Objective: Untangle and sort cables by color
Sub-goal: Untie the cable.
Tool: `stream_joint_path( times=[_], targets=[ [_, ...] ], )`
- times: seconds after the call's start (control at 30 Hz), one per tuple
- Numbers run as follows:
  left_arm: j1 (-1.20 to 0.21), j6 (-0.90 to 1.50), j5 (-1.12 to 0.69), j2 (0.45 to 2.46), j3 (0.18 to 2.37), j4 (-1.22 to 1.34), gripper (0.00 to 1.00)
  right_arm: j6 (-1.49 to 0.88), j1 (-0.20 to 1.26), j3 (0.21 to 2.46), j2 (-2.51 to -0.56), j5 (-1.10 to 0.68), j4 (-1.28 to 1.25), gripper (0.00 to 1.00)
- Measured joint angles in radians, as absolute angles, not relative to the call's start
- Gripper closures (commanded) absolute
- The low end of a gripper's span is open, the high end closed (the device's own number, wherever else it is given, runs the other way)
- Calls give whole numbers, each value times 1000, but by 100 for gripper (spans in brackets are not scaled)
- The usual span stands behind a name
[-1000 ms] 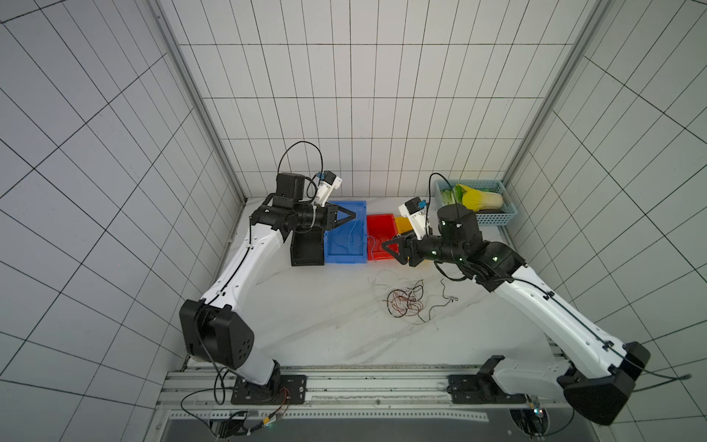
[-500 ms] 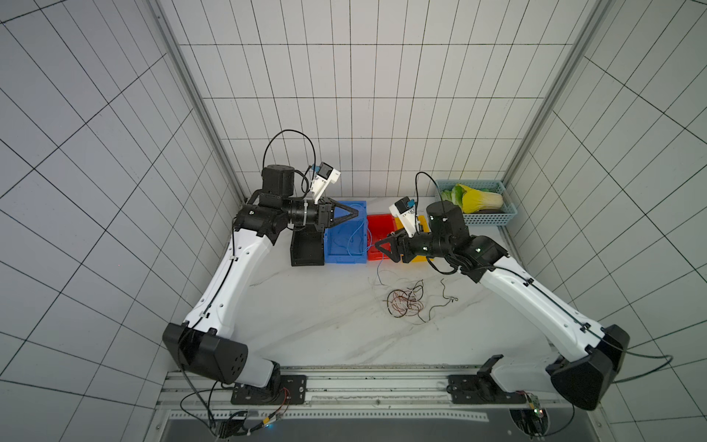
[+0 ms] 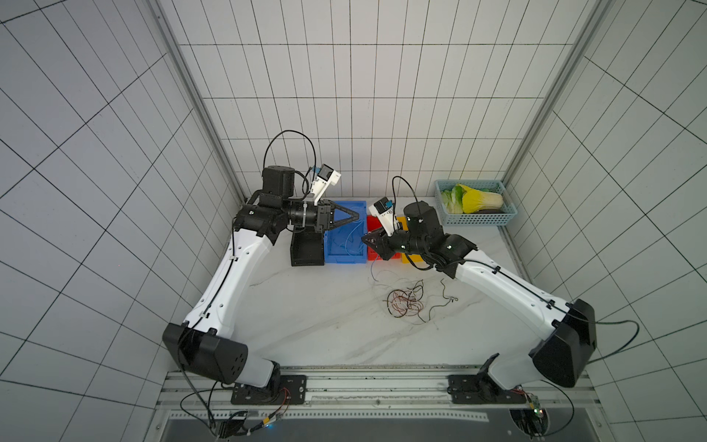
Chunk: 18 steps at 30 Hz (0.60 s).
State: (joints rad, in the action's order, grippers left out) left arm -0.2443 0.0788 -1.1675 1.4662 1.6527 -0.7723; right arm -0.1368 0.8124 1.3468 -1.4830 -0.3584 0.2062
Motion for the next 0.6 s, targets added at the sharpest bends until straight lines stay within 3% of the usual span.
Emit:
stream_joint_path(
  times=[0.03,0.1,0.17,0.3,0.33,0.6],
  targets=[
    [-241,78,-1169,1465,1653,-775,93,-136,812,1347,-1482,-353,195,100],
    [-227,75,-1170,1459,1649,-777,60,-133,812,1347,-1474,-348,177,100],
    [-210,75,-1174,1449,1639,-780,50,-126,812,1346,-1458,-348,176,100],
    [-192,60,-1192,1429,1596,-783,17,-118,812,1344,-1396,-349,176,100],
    [-192,51,-1199,1427,1581,-785,3,-115,812,1344,-1377,-349,176,100],
    [-195,-53,-1222,1424,1456,-791,1,-97,813,1344,-1293,-326,178,100]
  ],
)
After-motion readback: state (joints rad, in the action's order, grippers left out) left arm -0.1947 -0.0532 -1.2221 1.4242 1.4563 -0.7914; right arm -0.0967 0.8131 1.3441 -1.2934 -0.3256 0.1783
